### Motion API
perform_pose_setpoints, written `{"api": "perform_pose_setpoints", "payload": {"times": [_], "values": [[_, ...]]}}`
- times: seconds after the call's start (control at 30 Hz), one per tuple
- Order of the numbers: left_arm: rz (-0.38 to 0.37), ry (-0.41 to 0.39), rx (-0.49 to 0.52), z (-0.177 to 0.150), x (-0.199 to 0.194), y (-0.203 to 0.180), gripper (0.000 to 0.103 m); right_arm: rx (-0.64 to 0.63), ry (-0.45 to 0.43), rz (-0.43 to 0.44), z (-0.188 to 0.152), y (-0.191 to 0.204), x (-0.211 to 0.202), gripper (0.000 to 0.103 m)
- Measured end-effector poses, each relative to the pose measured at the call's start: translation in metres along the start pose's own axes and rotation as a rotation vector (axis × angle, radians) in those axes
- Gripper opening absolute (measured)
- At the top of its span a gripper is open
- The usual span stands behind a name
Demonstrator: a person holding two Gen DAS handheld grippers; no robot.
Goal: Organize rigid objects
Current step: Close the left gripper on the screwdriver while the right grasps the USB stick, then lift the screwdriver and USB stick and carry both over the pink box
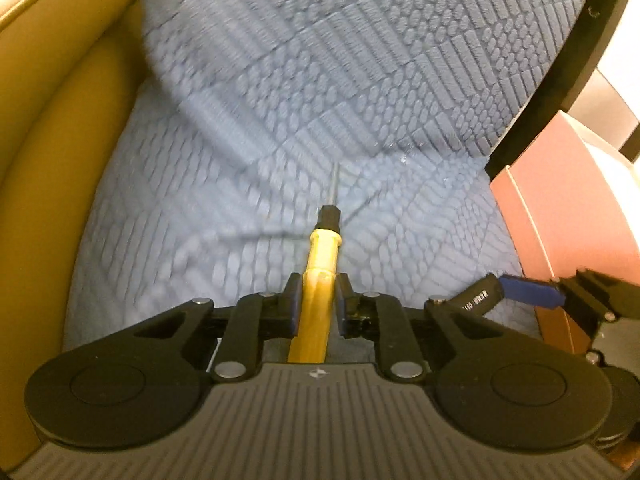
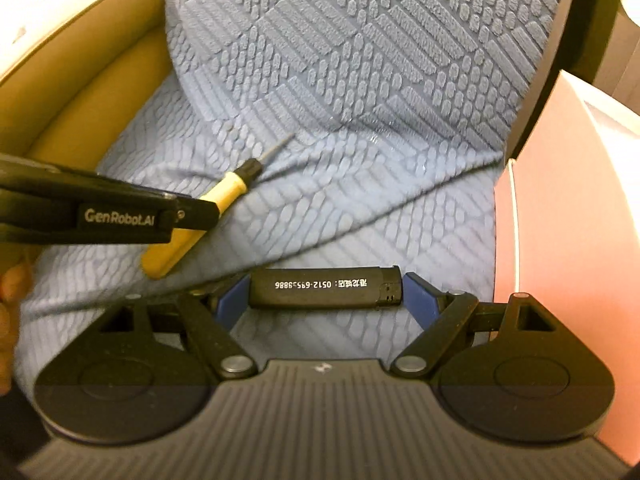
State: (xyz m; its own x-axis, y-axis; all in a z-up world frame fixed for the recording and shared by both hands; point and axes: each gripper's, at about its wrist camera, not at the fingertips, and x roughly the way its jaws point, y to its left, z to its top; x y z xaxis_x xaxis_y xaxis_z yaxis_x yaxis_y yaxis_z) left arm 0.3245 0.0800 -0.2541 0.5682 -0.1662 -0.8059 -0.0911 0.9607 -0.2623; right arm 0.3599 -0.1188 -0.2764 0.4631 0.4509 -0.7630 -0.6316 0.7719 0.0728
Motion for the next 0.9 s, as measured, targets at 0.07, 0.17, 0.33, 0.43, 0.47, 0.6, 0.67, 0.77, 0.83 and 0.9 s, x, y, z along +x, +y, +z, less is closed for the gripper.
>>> {"api": "perform_pose_setpoints", "payload": {"times": [0.07, 0.17, 0.33, 0.43, 0.47, 0.6, 0.67, 0.77, 0.83, 0.9], "values": [[0.004, -0.004, -0.026, -0.008, -0.006, 0.001, 0.019, 0.0, 0.0, -0.002, -0.006, 0.004, -0.005, 0.085], [0.009, -0.008, -0.052, -0.021, -0.016, -0.002, 0.019, -0.023, -0.001, -0.015, -0.02, 0.01, -0.013, 0.085], [0.029, -0.011, -0.083, -0.047, -0.035, -0.001, 0.019, -0.021, 0.016, -0.014, -0.044, 0.011, -0.025, 0.085], [0.032, -0.011, -0.09, -0.061, -0.044, -0.005, 0.019, -0.024, 0.017, -0.019, -0.054, 0.014, -0.032, 0.085], [0.033, -0.01, -0.097, -0.065, -0.048, -0.006, 0.019, -0.021, 0.017, -0.022, -0.058, 0.014, -0.035, 0.085], [0.017, 0.001, -0.128, -0.08, -0.063, -0.011, 0.019, -0.028, 0.025, -0.014, -0.072, 0.014, -0.046, 0.085], [0.024, 0.003, -0.134, -0.085, -0.066, -0.013, 0.019, -0.057, 0.031, -0.021, -0.079, 0.018, -0.049, 0.085], [0.021, 0.024, -0.138, -0.085, -0.058, -0.013, 0.019, -0.075, 0.021, -0.035, -0.082, 0.021, -0.05, 0.085], [0.025, 0.021, -0.138, -0.085, -0.057, -0.015, 0.019, -0.079, 0.014, -0.037, -0.082, 0.02, -0.051, 0.085], [0.027, 0.023, -0.142, -0.084, -0.054, -0.015, 0.02, -0.074, 0.014, -0.034, -0.082, 0.019, -0.05, 0.085]]}}
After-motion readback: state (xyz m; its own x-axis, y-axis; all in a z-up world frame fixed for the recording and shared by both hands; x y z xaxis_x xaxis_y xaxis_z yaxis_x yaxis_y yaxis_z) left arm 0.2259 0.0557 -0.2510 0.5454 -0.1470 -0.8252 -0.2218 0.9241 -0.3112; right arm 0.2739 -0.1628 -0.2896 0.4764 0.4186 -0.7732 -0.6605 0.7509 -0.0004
